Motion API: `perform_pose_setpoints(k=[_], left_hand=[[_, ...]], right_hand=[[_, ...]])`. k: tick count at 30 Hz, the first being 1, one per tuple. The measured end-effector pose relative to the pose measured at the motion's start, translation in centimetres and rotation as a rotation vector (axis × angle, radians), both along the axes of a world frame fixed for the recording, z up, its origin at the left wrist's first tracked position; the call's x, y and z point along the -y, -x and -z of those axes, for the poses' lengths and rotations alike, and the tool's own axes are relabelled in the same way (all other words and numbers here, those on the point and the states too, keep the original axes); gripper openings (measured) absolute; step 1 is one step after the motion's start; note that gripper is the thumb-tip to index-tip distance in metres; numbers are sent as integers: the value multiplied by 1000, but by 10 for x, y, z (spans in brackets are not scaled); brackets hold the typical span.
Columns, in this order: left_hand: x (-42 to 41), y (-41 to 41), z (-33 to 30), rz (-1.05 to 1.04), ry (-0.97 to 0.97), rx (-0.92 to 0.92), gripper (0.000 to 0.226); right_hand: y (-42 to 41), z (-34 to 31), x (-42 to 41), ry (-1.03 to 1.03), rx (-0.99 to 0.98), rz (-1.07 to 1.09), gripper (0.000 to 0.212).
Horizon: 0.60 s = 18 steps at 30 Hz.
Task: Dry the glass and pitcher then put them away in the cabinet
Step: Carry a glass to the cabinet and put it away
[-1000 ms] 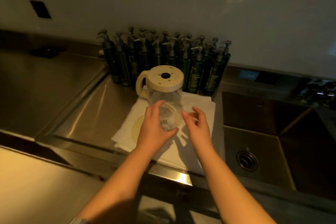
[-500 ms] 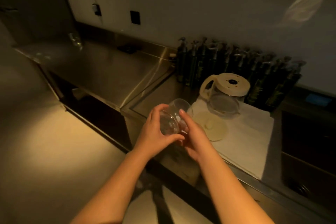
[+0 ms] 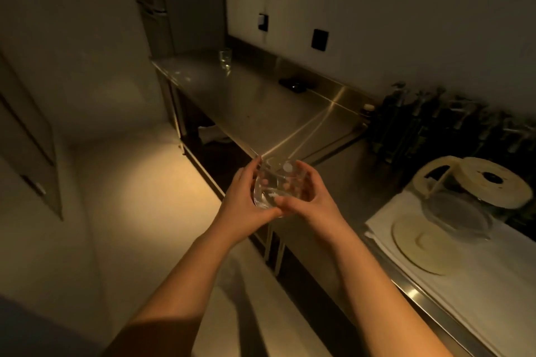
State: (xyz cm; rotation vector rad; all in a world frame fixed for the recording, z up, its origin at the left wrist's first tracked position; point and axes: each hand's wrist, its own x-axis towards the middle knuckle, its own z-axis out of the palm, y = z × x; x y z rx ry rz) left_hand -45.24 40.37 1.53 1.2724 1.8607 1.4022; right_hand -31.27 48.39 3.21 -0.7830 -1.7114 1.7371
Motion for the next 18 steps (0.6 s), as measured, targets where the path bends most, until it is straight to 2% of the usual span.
perform_pose_setpoints(k=[3,7,18], left_hand=[[0,27,3,-63,10,8,87],[-9,65,9,-129,20,4,85],[-97,191,9,-363,-18,46,88]], right_hand=[[30,0,-5,-28,2,-99,78],[73,8,-22,-32,-14,-172,83],[231,15,-131,-135,-28,-371,72]])
